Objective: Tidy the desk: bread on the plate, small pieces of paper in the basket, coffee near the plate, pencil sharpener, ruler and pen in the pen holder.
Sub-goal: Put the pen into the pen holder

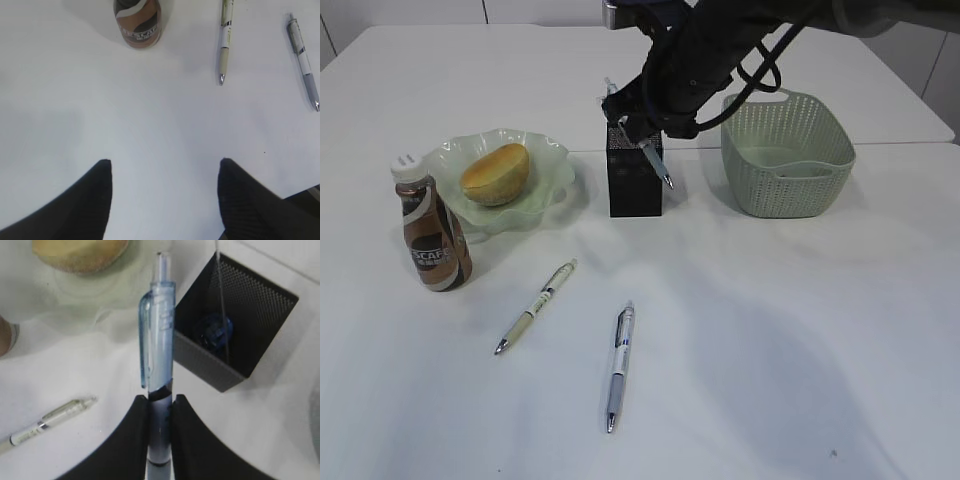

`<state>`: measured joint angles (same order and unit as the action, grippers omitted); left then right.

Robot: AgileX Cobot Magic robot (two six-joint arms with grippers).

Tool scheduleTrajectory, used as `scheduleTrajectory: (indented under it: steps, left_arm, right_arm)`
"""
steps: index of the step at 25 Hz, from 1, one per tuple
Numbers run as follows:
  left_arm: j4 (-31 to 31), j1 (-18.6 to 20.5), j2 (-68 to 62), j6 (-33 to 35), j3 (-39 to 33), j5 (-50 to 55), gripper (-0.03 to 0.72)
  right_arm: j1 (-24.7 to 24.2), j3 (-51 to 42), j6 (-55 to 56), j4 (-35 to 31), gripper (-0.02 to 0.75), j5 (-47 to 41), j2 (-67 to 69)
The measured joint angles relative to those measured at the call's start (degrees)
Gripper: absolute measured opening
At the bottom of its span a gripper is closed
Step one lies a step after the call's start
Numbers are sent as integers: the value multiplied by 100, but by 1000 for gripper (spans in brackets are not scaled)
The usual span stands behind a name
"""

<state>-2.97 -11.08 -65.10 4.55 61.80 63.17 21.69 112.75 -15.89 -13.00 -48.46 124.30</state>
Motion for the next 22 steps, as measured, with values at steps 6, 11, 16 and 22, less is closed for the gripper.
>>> scheduleTrajectory:
  steps: [6,11,16,22]
  left_arm:
    - [0,0,0,0,0,-224,466]
    - [0,0,0,0,0,-426,466]
    - [53,0,0,0,0,-577,466]
    - [182,0,0,0,0,-788,466]
  right_arm:
    - [0,-233,13,0,111,1090,-34]
    - [0,-769,13,0,111,2508,-43]
    - [0,-989,13,-21,111,3744,-43]
    - [0,-1315,13,-43,111,4846,-43]
